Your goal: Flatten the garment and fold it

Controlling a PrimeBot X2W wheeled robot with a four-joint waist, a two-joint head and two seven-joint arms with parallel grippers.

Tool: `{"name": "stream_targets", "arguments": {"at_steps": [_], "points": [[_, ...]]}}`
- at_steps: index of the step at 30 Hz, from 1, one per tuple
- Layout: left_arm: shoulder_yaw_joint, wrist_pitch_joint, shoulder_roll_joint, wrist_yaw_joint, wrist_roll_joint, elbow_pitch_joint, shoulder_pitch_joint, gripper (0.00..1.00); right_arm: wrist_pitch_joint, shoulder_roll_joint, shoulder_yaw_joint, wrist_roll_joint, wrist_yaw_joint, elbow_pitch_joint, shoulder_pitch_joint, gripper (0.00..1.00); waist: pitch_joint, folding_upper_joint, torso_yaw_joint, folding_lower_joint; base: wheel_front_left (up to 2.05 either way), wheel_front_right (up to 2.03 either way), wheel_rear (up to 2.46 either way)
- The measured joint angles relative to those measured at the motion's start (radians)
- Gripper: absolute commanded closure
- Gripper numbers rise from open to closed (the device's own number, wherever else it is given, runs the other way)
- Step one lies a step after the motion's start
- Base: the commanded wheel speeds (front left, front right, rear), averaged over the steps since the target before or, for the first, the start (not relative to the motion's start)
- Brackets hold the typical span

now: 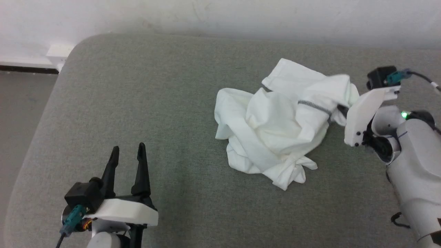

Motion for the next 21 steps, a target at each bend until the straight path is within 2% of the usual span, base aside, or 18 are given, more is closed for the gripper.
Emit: {"name": "stream_targets", "arguments": {"at_steps": [3,7,10,13,17,21], "points": [[0.007,0.000,0.000,0.000,0.007,0.000,0.002,0.00,-0.116,-0.033,0.015,-0.001,0.000,-0.118,0.003,1.00,-0.019,0.0000,-0.029,0.0000,0.00,0.00,0.00],[0.014,0.000,0.003,0.002,0.014,0.000,0.027,0.00,-0.187,-0.089,-0.030,-0.040,0.000,-0.300,0.076,1.00,-0.049,0.0000,-0.071,-0.0002,0.00,0.00,0.00],[0.016,0.000,0.007,0.003,0.015,-0.002,0.049,0.00,-0.177,-0.117,-0.140,-0.082,0.000,-0.453,0.195,1.00,-0.071,0.0000,-0.106,-0.0002,0.00,0.00,0.00],[0.014,0.000,0.007,0.010,0.015,-0.005,0.055,0.00,-0.114,-0.113,-0.291,-0.127,0.000,-0.607,0.372,1.00,-0.091,0.0000,-0.138,-0.0003,0.00,0.00,0.00],[0.012,0.000,0.007,0.011,0.015,-0.008,0.062,0.00,-0.029,-0.022,-0.488,-0.166,0.000,-0.753,0.624,1.00,-0.109,0.0000,-0.170,-0.0003,0.00,0.00,0.00],[0.011,0.000,0.007,0.012,0.015,-0.007,0.062,0.00,0.014,0.105,-0.587,-0.196,0.000,-0.797,0.803,1.00,-0.117,0.0000,-0.184,-0.0004,0.00,0.00,0.00]]}}
